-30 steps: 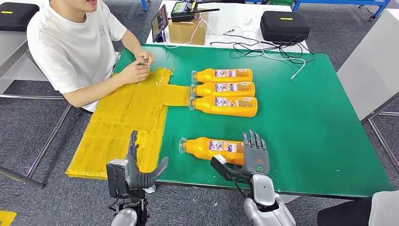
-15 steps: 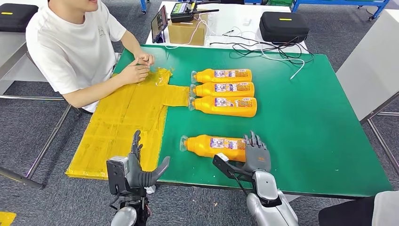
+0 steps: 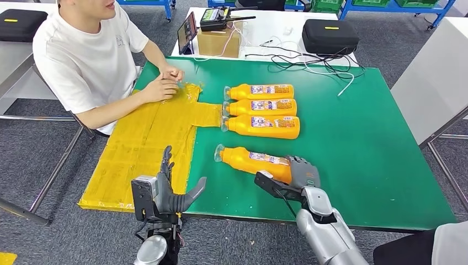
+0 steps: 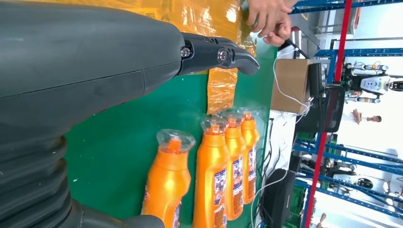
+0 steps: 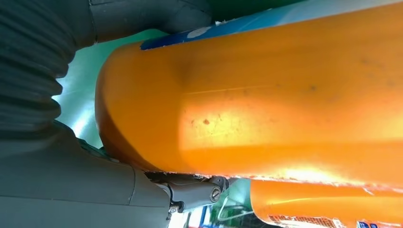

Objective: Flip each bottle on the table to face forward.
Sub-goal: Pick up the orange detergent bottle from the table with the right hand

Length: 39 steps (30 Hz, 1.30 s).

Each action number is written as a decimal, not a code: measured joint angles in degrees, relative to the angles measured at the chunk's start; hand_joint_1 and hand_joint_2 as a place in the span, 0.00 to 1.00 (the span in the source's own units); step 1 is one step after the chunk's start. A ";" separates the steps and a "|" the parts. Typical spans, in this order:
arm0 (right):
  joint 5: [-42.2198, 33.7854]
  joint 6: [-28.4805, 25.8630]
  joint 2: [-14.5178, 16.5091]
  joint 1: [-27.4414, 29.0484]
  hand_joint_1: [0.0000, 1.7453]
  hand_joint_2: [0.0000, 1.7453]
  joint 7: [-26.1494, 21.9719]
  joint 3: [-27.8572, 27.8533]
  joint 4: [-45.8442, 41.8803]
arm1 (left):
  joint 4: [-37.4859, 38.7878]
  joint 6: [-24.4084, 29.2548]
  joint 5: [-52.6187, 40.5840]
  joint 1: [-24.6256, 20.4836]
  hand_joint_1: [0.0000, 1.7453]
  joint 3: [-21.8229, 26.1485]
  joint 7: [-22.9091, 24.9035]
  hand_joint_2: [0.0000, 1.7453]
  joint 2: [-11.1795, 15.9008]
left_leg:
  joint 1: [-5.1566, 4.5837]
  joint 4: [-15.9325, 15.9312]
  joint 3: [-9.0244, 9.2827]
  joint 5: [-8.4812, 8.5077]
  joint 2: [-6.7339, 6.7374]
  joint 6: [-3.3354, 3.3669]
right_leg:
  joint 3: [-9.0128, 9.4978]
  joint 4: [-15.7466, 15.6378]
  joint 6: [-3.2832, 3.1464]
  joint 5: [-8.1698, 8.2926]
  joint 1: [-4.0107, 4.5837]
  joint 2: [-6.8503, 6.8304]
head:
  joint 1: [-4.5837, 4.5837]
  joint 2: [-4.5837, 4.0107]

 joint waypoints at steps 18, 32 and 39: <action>-33.80 -21.11 5.28 11.57 1.00 1.00 -28.62 -4.70 -10.35 | 0.20 -1.72 12.27 1.80 0.00 -4.25 -2.41 1.00 1.87 | 0.09 0.02 -1.24 0.11 0.02 0.03 | -0.43 0.10 0.08 0.19 0.06 0.14 | -0.01 0.00; -41.31 -20.65 9.84 15.86 1.00 1.00 -38.06 -4.18 -18.37 | -0.10 -9.41 13.33 1.19 0.00 -15.38 -3.26 1.00 6.36 | 0.06 0.02 -1.53 0.10 -0.03 0.04 | -0.75 0.08 0.09 0.18 0.04 0.10 | -0.02 0.00; -40.35 -17.36 10.67 16.43 1.00 1.00 -38.92 -0.36 -18.34 | -0.55 -11.43 15.49 1.18 0.00 -16.18 -2.61 1.00 7.05 | 0.07 0.01 -1.56 0.10 -0.03 0.04 | -0.75 0.09 0.08 0.17 0.04 0.10 | 0.00 -0.01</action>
